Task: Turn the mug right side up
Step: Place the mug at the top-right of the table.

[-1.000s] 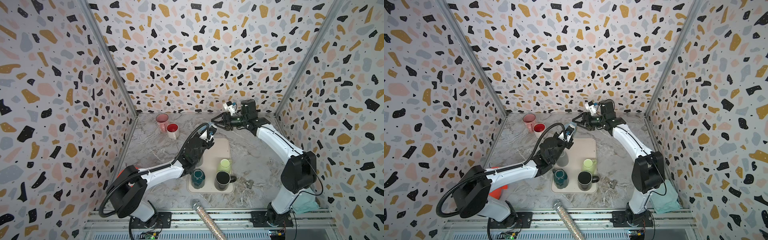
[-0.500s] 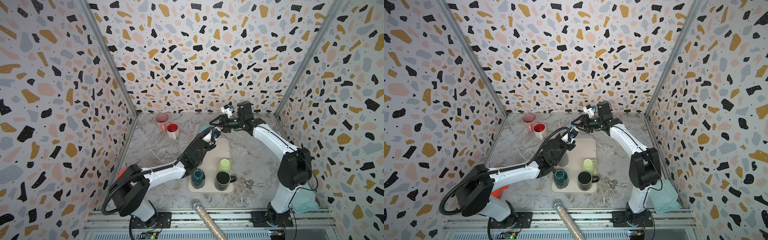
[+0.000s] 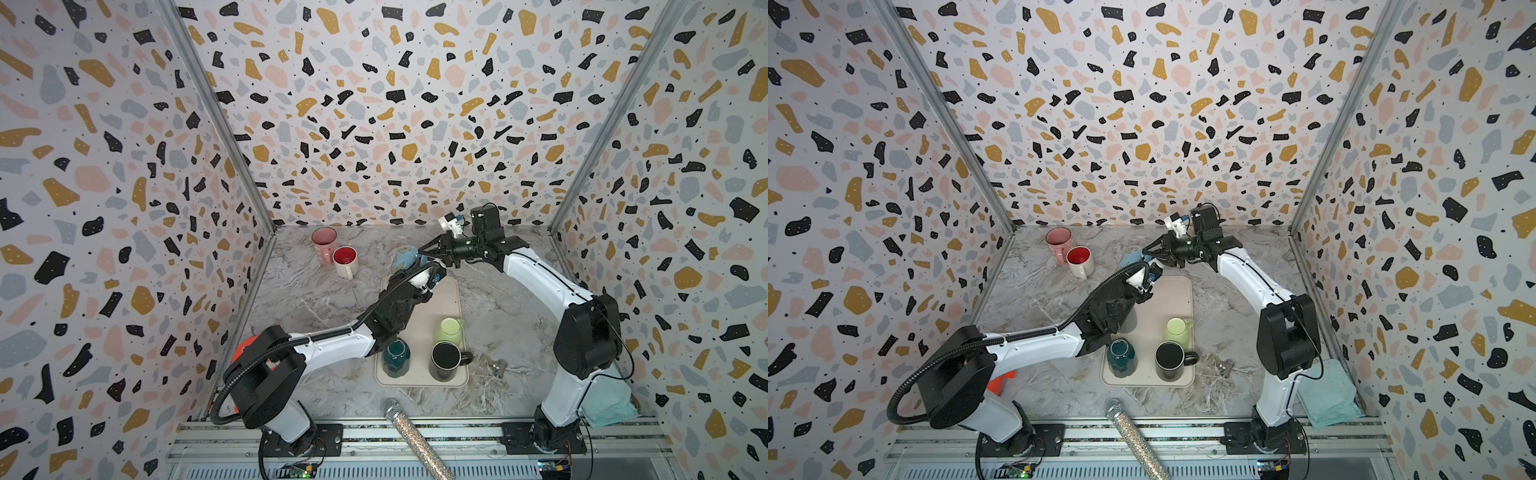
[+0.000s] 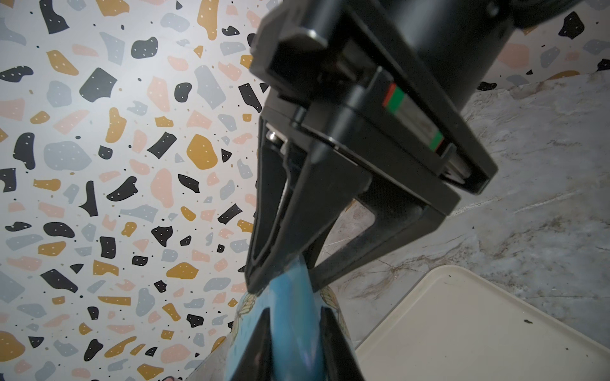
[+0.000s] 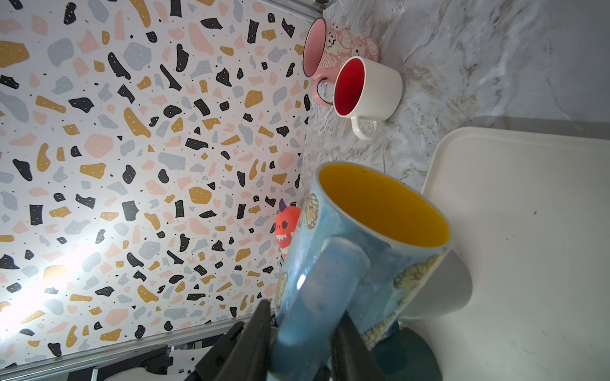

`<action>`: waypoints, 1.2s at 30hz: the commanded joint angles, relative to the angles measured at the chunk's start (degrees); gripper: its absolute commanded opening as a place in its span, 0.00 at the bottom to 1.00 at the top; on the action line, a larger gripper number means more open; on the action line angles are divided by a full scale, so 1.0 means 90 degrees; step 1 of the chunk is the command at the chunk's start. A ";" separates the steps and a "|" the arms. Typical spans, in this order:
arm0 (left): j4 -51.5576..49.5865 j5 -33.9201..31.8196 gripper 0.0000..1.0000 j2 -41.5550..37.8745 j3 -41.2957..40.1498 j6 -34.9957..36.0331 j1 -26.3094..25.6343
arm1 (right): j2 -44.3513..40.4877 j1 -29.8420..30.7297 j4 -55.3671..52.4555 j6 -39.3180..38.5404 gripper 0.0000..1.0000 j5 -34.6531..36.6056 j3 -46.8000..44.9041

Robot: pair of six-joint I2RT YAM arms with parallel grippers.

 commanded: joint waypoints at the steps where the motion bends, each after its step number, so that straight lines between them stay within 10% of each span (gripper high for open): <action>1: 0.1401 0.0103 0.00 -0.0206 0.0187 0.0296 -0.0079 | 0.0088 0.0088 -0.0169 -0.0345 0.21 -0.0021 -0.0089; 7: 0.1475 0.0091 0.00 -0.0161 0.0214 0.0510 -0.0079 | 0.0132 0.0102 -0.0234 -0.0408 0.00 -0.0043 -0.0171; 36: 0.1747 -0.1327 0.10 0.0586 0.0968 0.0688 -0.0082 | -0.0119 0.0283 0.2016 0.0507 0.00 -0.0131 -0.0656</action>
